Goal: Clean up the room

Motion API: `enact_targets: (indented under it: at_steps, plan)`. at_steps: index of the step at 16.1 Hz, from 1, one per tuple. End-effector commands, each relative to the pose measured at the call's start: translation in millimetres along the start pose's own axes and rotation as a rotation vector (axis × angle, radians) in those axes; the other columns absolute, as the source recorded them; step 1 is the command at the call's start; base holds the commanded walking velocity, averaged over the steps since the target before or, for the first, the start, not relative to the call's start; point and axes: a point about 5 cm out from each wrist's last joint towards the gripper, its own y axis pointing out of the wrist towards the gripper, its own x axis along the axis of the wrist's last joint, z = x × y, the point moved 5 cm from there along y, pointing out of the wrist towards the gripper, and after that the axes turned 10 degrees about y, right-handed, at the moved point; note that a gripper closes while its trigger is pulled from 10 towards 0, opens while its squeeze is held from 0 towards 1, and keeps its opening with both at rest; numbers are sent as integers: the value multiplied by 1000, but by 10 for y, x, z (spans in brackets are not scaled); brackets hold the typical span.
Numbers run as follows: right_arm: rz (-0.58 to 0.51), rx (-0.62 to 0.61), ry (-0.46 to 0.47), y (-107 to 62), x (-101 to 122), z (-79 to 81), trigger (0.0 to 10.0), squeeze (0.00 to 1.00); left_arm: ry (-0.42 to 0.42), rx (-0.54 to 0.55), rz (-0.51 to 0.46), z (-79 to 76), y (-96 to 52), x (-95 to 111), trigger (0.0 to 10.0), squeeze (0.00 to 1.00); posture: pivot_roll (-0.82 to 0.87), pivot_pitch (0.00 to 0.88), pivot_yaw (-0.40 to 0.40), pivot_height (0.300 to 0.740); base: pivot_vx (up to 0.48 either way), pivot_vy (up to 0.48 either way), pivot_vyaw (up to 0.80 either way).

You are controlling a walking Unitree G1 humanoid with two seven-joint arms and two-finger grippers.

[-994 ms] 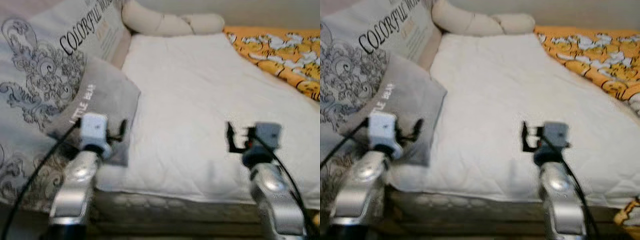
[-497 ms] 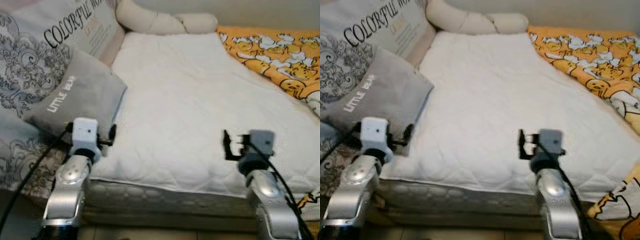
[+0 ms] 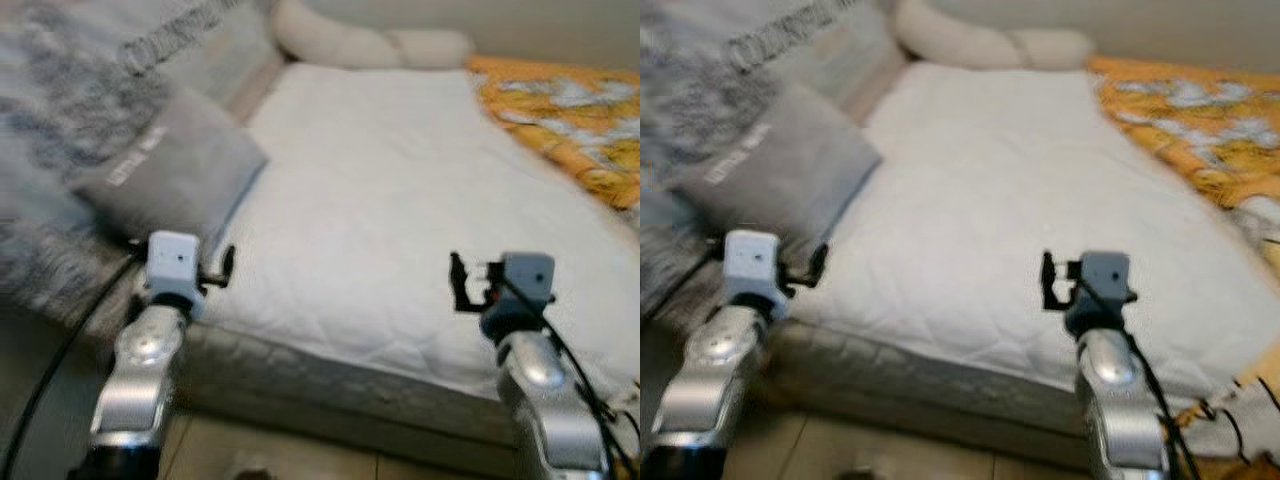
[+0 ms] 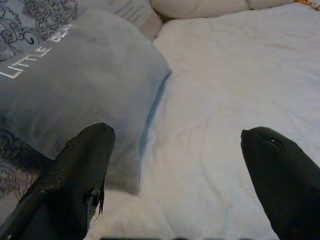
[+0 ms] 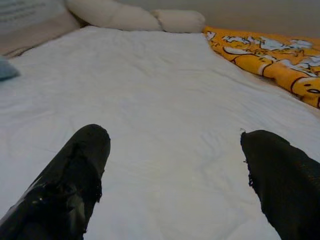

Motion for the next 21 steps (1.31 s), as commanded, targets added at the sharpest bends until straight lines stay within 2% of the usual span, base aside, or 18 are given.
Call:
enact_targets:
  at_steps: [1,8,21]
  plan:
    - [-16,-18,1,22,48,-23,10000,1000,13,3,-5,21,12,26,10000,1000,-87,0,30,740,0,-319,0]
    - [-11,8,-8,22,34,46,10000,1000,12,-2,1,-12,9,13,10000,1000,-94,0,32,740,0,-317,0]
    - [-2,-7,-12,25,16,18,10000,1000,14,-3,5,-17,12,1,10000,1000,-94,0,32,740,0,-316,0]
